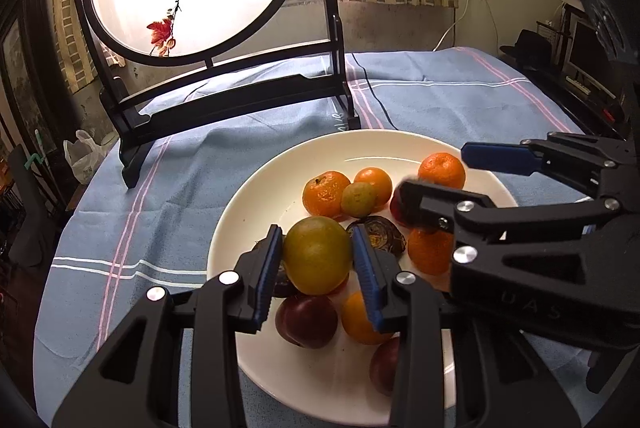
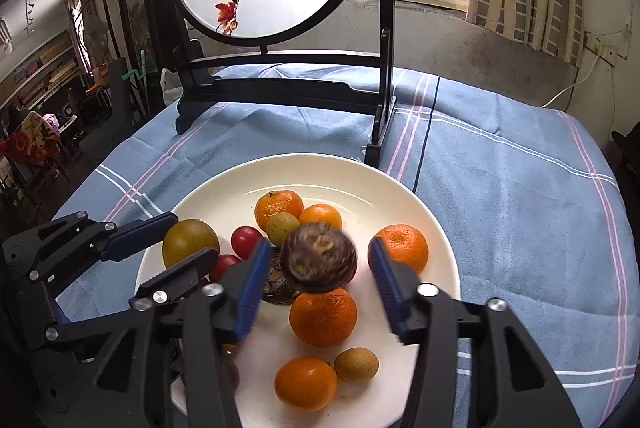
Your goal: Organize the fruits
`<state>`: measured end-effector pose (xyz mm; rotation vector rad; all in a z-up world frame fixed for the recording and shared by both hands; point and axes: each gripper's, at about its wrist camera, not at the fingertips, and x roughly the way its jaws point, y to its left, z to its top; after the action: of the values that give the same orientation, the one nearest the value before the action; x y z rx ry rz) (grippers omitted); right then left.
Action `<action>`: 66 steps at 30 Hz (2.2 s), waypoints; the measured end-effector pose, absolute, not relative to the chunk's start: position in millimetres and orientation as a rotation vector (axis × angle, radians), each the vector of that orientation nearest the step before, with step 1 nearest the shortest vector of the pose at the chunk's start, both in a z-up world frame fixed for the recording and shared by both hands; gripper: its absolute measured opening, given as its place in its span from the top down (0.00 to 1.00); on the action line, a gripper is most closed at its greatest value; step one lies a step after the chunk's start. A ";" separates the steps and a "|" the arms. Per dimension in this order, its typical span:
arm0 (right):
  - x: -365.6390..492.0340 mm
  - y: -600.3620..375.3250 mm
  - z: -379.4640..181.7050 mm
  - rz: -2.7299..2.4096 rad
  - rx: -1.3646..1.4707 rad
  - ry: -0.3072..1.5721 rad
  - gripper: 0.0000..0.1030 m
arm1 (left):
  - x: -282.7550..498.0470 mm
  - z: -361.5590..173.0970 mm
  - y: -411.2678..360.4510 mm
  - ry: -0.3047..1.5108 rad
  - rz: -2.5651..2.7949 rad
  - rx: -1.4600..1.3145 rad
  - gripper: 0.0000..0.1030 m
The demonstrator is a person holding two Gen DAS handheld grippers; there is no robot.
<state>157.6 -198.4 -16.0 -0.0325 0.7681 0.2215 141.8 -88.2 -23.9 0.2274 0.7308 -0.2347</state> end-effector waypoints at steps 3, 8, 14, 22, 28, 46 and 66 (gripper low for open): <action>150.5 -202.1 -7.8 0.227 -0.012 0.747 0.40 | 134.4 -17.2 -85.1 0.668 -0.222 0.226 0.30; 128.2 -209.5 10.7 0.218 0.016 0.688 0.34 | 122.3 -2.1 -79.3 0.618 -0.214 0.213 0.24; 76.0 -219.0 31.1 0.209 0.037 0.582 0.25 | 91.3 21.4 -63.5 0.526 -0.188 0.178 0.10; -8.1 -224.5 43.0 0.060 0.001 0.383 0.18 | 37.1 43.6 -43.2 0.421 -0.149 0.140 0.05; -49.8 -216.8 45.6 -0.038 -0.031 0.256 0.11 | 6.0 48.9 -29.5 0.387 -0.109 0.141 0.05; -65.9 -190.9 43.7 0.025 -0.053 0.258 0.11 | -20.1 71.0 -8.0 0.303 -0.069 0.126 0.05; -47.0 -176.7 30.4 0.050 -0.068 0.320 0.11 | 8.0 48.1 -7.6 0.396 -0.083 0.118 0.05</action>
<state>-47.0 -176.7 30.4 -0.0681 0.3202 0.0497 8.0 -7.6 48.1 0.1181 0.3964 -0.0825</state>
